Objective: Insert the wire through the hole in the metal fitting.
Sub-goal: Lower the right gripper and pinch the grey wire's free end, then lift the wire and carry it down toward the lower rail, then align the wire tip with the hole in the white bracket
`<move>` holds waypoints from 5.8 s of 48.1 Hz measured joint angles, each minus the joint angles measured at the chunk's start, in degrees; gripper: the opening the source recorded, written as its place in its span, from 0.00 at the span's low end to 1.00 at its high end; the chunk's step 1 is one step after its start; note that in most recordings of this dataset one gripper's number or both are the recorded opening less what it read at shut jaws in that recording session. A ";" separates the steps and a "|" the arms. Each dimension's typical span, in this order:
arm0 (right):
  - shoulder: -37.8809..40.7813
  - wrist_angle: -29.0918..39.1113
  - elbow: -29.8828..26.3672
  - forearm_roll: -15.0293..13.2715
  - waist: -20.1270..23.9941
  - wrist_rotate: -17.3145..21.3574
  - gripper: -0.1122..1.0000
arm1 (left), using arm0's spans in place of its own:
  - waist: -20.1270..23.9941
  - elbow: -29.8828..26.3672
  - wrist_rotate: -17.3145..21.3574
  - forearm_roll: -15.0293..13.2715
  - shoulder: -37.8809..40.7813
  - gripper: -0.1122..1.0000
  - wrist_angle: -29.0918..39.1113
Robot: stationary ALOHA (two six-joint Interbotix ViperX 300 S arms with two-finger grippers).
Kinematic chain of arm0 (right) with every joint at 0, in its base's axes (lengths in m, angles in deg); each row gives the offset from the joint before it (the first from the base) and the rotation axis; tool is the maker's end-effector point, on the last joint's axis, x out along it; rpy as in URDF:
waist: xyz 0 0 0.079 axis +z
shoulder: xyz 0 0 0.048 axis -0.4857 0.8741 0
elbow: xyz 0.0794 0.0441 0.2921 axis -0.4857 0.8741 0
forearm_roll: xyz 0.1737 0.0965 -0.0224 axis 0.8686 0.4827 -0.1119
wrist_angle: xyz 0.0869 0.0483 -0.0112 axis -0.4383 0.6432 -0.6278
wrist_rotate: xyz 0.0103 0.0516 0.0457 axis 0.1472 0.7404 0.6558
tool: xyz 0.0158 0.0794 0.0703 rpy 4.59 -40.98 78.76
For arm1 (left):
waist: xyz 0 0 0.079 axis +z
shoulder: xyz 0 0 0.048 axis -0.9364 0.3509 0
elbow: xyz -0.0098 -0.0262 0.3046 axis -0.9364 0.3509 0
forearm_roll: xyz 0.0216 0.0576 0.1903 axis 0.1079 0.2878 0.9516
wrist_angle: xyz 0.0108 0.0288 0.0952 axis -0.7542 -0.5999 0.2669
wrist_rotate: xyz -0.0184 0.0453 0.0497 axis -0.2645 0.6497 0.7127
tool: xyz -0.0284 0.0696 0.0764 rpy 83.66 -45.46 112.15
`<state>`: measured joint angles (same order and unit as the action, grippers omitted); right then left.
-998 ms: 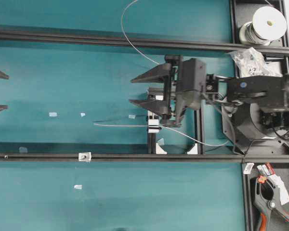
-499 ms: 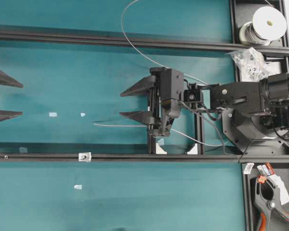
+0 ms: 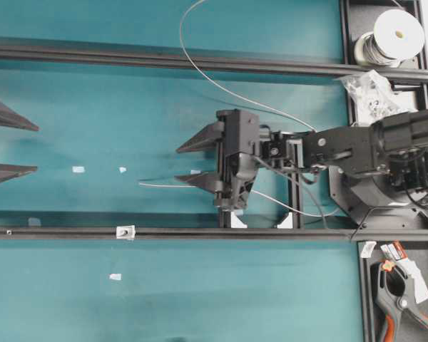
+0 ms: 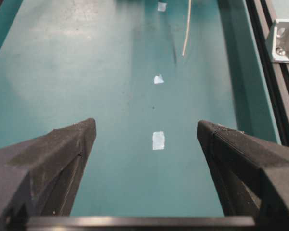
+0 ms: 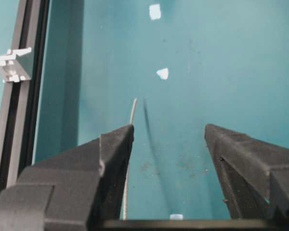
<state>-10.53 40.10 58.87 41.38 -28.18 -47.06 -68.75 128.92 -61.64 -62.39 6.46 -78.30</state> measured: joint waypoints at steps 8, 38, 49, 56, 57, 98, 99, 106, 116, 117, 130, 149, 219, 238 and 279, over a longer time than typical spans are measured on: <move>1.76 0.18 -0.97 0.00 0.35 0.18 0.73 | -0.09 -0.18 0.00 0.00 0.00 0.79 -0.09; 3.96 7.56 -3.87 0.18 1.93 1.41 0.73 | -0.09 -0.18 0.00 -0.09 0.00 0.79 -0.09; 6.15 6.68 -4.13 0.44 2.64 3.34 0.73 | -0.09 -0.18 0.00 -0.09 0.00 0.79 -0.09; 6.42 6.59 -4.13 0.44 2.64 3.87 0.70 | 0.00 -0.18 0.00 -0.09 0.00 0.79 0.00; 6.42 6.59 -4.13 0.44 2.64 3.87 0.69 | -0.09 -0.18 0.00 -0.09 0.00 0.79 0.00; 5.01 17.84 -6.59 0.35 2.55 3.96 0.29 | -0.09 -0.18 0.00 0.00 0.00 0.78 0.00; 5.01 17.58 -6.50 0.35 2.55 4.04 0.26 | -0.09 -0.18 0.00 0.00 0.00 0.78 -0.09; 4.92 15.73 -6.24 0.44 2.55 4.04 0.10 | -0.09 -0.18 0.00 0.00 0.00 0.78 0.00; 4.92 14.50 -5.71 0.44 2.46 4.04 0.10 | -0.09 -0.26 0.00 -0.09 0.00 0.78 0.00; 4.92 14.41 -5.71 0.35 2.37 4.04 0.10 | -0.09 -0.26 0.00 -0.09 0.00 0.78 0.00; 4.92 12.13 -5.45 0.44 2.37 4.04 0.10 | -0.09 -0.18 0.00 0.00 0.00 0.78 0.00; -2.11 12.30 -4.92 -0.70 1.14 2.99 0.10 | -0.09 -0.18 0.00 0.00 -0.09 0.78 0.09; -18.63 -2.81 13.10 0.00 5.10 8.61 0.10 | 0.00 2.72 -0.35 -0.26 -1.58 0.78 -6.33; -9.40 -13.80 16.00 9.49 11.34 7.65 0.10 | -1.23 5.54 -3.78 -0.18 -1.67 0.78 -11.60; 2.72 -25.58 9.76 40.78 32.43 -8.26 0.10 | -6.33 5.27 -5.54 -0.44 1.41 0.77 -15.91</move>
<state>-7.81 14.53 68.62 82.16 4.25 -55.32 -75.08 134.19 -67.18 -62.83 7.87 -94.21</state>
